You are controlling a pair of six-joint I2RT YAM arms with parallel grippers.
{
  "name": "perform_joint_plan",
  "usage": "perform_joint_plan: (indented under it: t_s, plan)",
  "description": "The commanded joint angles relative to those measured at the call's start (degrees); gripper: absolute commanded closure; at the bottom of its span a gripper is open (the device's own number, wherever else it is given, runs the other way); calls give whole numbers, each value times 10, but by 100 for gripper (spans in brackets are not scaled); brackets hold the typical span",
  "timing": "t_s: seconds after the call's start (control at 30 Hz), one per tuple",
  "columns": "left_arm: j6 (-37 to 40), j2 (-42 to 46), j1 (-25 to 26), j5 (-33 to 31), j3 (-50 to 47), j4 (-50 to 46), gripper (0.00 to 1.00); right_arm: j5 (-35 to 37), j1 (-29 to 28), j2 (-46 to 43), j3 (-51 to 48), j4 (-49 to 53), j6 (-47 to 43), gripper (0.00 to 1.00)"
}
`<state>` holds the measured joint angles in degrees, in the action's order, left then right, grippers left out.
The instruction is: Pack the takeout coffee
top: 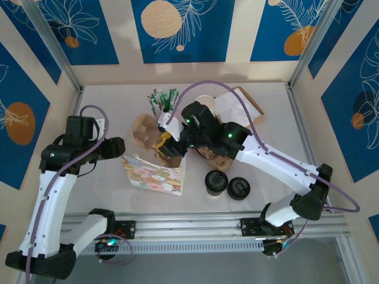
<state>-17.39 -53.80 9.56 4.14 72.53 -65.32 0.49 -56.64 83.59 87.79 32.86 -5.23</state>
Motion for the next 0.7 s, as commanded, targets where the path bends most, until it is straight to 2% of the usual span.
perform_joint_plan:
  t_s: [0.0,0.67]
  plan:
    - [-21,12,3,-33,-7,10,38,19,-9,11,32,41,-16,63]
    - [-59,51,3,-15,-35,42,40,81,-35,88,108,149,-57,63]
